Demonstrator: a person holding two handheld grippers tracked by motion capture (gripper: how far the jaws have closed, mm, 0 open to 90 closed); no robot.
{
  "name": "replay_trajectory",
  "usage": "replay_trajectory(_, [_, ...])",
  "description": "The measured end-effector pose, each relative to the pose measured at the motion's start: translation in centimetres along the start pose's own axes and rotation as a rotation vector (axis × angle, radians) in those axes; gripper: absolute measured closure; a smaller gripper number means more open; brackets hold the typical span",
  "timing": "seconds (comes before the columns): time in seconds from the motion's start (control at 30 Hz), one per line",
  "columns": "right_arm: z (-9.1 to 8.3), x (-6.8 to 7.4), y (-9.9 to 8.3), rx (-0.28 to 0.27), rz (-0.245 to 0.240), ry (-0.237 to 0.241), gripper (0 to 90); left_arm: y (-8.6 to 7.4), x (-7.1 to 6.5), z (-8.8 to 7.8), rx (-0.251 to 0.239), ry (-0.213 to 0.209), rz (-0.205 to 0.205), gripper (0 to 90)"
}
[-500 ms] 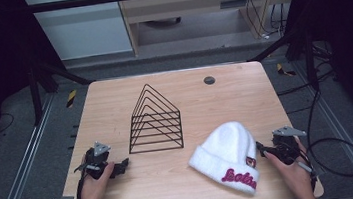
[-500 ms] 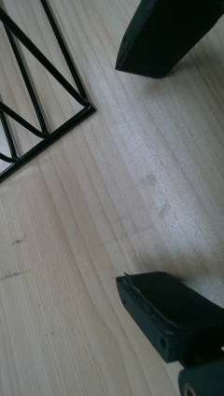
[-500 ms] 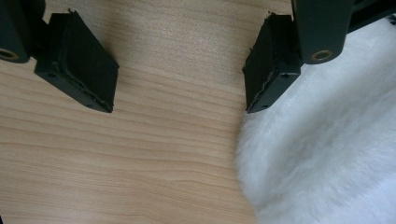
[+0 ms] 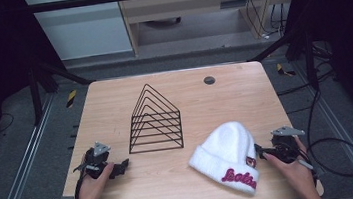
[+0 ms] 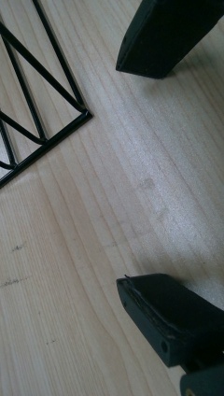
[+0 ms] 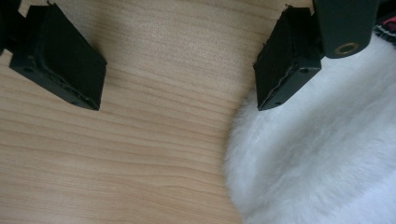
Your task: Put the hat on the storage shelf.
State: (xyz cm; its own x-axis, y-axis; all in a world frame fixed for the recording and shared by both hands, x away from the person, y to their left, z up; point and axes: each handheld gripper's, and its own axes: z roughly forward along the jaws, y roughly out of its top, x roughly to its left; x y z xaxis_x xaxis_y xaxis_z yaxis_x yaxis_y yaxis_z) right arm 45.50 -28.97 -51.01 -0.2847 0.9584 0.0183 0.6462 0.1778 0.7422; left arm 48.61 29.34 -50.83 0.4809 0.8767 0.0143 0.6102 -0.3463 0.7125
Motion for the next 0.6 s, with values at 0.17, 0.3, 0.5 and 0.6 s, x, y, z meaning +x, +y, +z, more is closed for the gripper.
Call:
replay_trajectory(0.17, [-0.9,0.0,1.1,0.014,-0.033,-0.001,17.3,0.0,0.1,0.0,0.001,0.000,0.004,0.0])
replay_trajectory(0.3, [-1.5,0.3,2.1,0.035,-0.058,-0.006,17.9,0.0,0.1,0.0,0.001,-0.001,0.005,0.0])
replay_trajectory(0.5, [-2.2,0.3,5.3,0.093,-0.109,0.004,19.5,0.0,0.1,0.0,0.000,0.000,0.005,0.0])
replay_trajectory(0.6, [-2.2,0.4,7.3,0.131,-0.163,0.022,19.1,0.0,0.1,0.0,0.000,0.000,0.005,0.0])
